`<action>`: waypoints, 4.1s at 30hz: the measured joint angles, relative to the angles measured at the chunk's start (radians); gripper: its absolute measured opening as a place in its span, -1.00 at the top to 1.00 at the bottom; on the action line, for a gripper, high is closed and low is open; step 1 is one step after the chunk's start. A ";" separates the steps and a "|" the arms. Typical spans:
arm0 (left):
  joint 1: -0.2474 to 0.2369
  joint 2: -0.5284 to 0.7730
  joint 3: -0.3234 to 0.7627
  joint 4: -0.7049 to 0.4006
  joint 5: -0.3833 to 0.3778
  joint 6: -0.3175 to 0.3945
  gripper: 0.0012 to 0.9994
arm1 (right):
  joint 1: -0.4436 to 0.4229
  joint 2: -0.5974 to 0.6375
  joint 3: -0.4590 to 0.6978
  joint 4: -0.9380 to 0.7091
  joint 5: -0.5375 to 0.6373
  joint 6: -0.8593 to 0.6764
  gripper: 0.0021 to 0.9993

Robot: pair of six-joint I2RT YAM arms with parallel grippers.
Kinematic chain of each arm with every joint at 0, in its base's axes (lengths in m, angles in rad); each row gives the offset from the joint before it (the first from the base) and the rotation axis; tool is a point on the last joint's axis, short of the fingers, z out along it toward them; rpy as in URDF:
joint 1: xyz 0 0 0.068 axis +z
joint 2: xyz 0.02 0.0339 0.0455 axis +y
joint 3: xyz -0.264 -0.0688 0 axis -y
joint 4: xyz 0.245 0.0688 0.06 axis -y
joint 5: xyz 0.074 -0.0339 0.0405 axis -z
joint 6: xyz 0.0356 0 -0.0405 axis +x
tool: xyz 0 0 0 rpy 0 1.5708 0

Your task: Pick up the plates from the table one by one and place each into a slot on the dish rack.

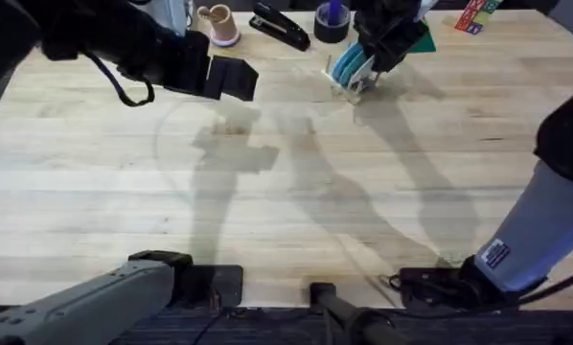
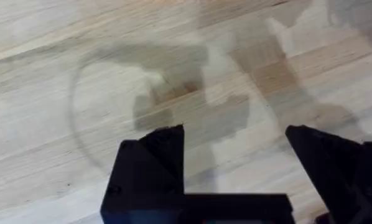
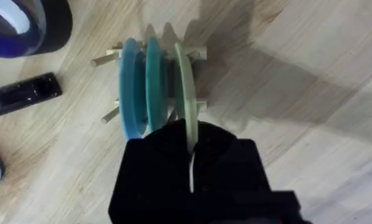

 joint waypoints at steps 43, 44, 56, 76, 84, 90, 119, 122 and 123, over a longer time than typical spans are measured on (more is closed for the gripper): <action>0.000 0.000 0.000 0.000 0.000 0.000 -0.99 | -0.001 0.000 0.020 -0.013 0.000 0.000 0.67; 0.000 0.000 0.000 0.000 0.000 0.000 -0.99 | -0.001 0.000 0.029 -0.018 0.000 0.000 0.67; 0.000 0.000 0.000 0.000 0.000 0.000 -0.99 | -0.001 0.000 0.123 -0.094 0.000 -0.029 0.65; 0.000 0.000 0.000 0.000 0.000 0.000 -0.99 | -0.001 0.000 0.167 -0.191 -0.007 -0.080 -0.99; 0.000 0.000 0.000 0.000 0.000 0.000 -0.99 | 0.001 0.000 0.288 -0.226 -0.007 -0.291 -0.99; 0.000 0.000 0.000 -0.005 0.000 0.000 -0.99 | 0.007 -0.001 0.318 -0.272 -0.008 -0.487 -0.99; 0.000 0.000 0.000 -0.016 0.000 0.000 -0.99 | 0.034 -0.455 -0.092 -0.306 0.033 -0.872 -0.99; 0.000 0.000 0.000 -0.026 0.000 -0.001 -0.99 | 0.053 -0.500 -0.155 -0.288 0.018 -0.878 -0.99; 0.000 0.000 0.000 -0.027 0.000 0.000 -0.99 | 0.062 -0.516 -0.176 -0.278 0.013 -0.883 -0.99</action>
